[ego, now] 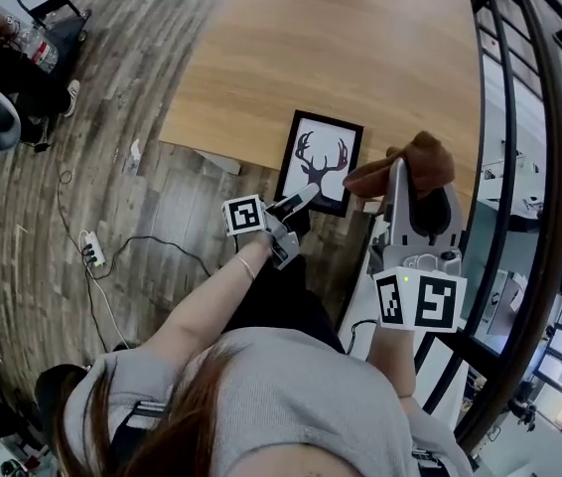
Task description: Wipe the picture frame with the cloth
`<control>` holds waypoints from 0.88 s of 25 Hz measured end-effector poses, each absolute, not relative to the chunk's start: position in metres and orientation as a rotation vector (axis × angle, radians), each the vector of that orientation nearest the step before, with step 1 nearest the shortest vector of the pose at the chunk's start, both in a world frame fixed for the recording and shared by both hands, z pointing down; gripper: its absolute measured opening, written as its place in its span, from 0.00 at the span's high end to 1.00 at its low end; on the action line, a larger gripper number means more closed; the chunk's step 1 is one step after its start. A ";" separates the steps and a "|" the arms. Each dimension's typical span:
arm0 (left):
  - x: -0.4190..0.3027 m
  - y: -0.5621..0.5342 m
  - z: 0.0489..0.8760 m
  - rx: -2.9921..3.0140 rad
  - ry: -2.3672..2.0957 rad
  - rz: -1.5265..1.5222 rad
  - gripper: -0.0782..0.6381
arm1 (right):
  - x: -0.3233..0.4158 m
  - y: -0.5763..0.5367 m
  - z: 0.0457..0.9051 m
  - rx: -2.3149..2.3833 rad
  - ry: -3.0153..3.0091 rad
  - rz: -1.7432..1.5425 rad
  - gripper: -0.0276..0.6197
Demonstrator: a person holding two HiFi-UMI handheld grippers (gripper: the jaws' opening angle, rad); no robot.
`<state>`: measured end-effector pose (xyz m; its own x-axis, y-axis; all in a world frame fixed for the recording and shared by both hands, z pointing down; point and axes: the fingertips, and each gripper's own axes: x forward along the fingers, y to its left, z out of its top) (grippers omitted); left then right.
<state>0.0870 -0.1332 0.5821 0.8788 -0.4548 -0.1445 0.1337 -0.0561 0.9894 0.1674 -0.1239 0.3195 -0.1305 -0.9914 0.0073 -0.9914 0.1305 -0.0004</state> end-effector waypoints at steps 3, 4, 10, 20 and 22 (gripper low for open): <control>0.086 -0.136 0.594 1.538 -0.276 -0.482 0.87 | 0.169 -0.122 0.321 2.074 -2.360 0.005 0.75; 0.086 -0.136 0.597 1.538 -0.280 -0.477 0.87 | 0.170 -0.122 0.321 2.076 -2.363 0.008 0.75; 0.088 -0.137 0.609 1.547 -0.257 -0.397 0.87 | 0.169 -0.124 0.323 2.078 -2.380 0.034 0.75; 0.086 -0.137 0.609 1.481 -0.183 -0.429 0.76 | 0.166 -0.127 0.322 2.067 -2.423 0.076 0.75; 0.088 -0.137 0.608 1.479 -0.184 -0.430 0.63 | 0.166 -0.127 0.323 2.063 -2.428 0.084 0.75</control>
